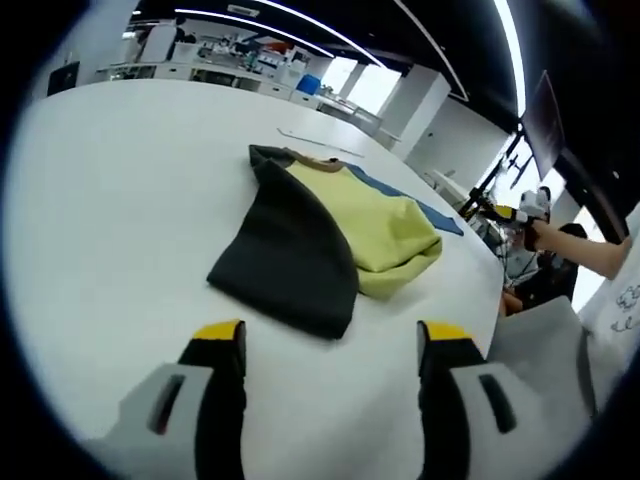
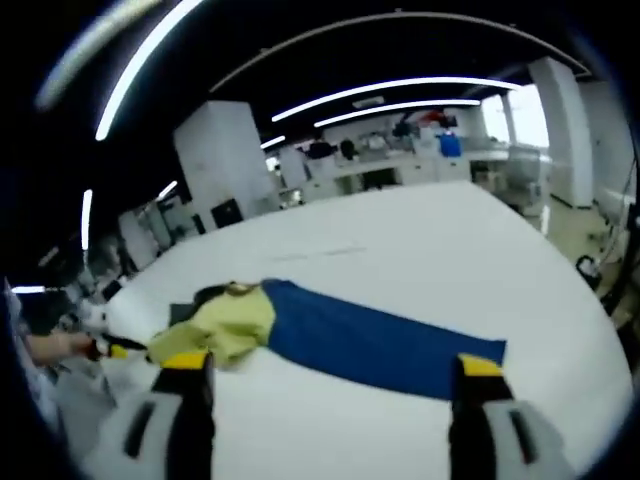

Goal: Fold the garment on the visible template until the final outline fits inside the template.

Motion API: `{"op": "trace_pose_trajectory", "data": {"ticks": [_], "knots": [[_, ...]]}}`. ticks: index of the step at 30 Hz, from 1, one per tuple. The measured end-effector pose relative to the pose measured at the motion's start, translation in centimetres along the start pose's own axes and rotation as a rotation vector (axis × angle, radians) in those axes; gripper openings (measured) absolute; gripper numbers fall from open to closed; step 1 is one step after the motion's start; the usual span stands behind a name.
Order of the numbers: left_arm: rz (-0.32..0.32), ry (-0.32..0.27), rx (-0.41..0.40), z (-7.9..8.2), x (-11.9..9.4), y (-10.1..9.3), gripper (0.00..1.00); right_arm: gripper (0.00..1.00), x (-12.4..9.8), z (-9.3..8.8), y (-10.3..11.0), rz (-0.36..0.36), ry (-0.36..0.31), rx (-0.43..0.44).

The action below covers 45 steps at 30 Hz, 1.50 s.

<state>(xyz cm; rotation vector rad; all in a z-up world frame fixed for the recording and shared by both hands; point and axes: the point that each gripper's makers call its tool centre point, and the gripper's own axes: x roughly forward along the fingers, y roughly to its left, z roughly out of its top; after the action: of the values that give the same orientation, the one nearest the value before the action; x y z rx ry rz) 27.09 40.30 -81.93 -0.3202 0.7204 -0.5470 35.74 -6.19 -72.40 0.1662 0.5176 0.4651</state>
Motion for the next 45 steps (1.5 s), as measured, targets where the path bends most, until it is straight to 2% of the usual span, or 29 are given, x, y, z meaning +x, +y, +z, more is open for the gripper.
{"op": "trace_pose_trajectory", "data": {"ticks": [6,10,13,14,18,19,20,21,22,23,25,26,27,29,33,35,37,38,42,44,45], "knots": [[0.082,-0.018,-0.063,0.7,0.5,1.6,0.49,1.0,-1.6,-0.3,3.0,0.034,-0.021,-0.002],[0.126,-0.023,-0.077,0.8,1.4,2.2,0.3,1.0,-2.4,-1.1,3.6,0.04,-0.023,-0.002],[0.15,-0.042,-0.116,1.1,1.9,3.0,0.24,1.0,-3.0,-1.7,4.1,0.041,-0.027,0.017],[0.176,-0.042,-0.119,1.0,1.8,3.3,0.21,1.0,-3.3,-1.9,4.2,0.035,-0.028,0.022],[0.217,-0.045,-0.189,0.6,1.8,4.4,0.02,1.0,-4.3,-2.3,4.3,0.021,-0.043,0.041],[0.219,-0.049,-0.208,0.4,1.9,4.6,0.0,1.0,-4.5,-2.4,4.3,0.019,-0.047,0.044],[0.183,-0.113,-0.221,1.2,2.3,4.3,0.0,1.0,-4.8,-2.5,4.1,0.013,-0.05,0.051],[0.202,-0.1,-0.275,0.6,2.1,4.5,0.0,1.0,-5.0,-2.5,3.9,0.007,-0.052,0.055],[0.207,-0.096,-0.263,0.4,1.9,4.8,0.0,1.0,-5.3,-2.5,3.8,0.001,-0.059,0.058],[0.232,-0.117,-0.221,0.7,1.8,5.2,0.0,1.0,-5.5,-2.4,3.7,-0.002,-0.065,0.06],[0.228,-0.137,-0.206,1.2,1.5,4.4,0.0,1.0,-5.9,-2.3,3.7,-0.007,-0.071,0.064],[0.223,-0.155,-0.2,1.9,1.2,4.0,0.0,1.0,-6.1,-2.3,3.8,-0.008,-0.072,0.064],[0.205,-0.182,-0.143,3.1,1.1,3.5,0.0,1.0,-6.2,-2.2,3.7,-0.01,-0.074,0.063],[0.187,-0.191,-0.085,4.4,0.8,2.1,0.0,1.0,-6.4,-2.3,3.6,-0.013,-0.069,0.06],[0.116,-0.208,0.103,8.1,1.1,-1.5,0.0,1.0,-6.3,-2.1,3.8,-0.012,-0.071,0.063],[0.096,-0.195,0.142,8.9,1.6,-2.4,0.0,1.0,-6.3,-2.0,3.9,-0.01,-0.069,0.061],[0.069,-0.171,0.217,9.9,3.0,-3.3,0.0,1.0,-6.1,-1.9,4.5,0.003,-0.075,0.066],[0.053,-0.144,0.262,10.1,3.8,-4.6,0.0,1.0,-6.0,-1.9,4.6,0.008,-0.076,0.069],[-0.019,-0.083,0.386,10.4,6.9,-7.6,0.0,1.0,-5.8,-2.2,4.8,0.008,-0.068,0.062],[-0.04,-0.063,0.389,10.2,7.9,-8.3,0.0,1.0,-5.9,-2.4,4.7,0.01,-0.067,0.068],[-0.064,-0.042,0.376,9.8,9.3,-9.1,0.0,1.0,-6.0,-2.6,4.8,0.008,-0.065,0.075]]}}
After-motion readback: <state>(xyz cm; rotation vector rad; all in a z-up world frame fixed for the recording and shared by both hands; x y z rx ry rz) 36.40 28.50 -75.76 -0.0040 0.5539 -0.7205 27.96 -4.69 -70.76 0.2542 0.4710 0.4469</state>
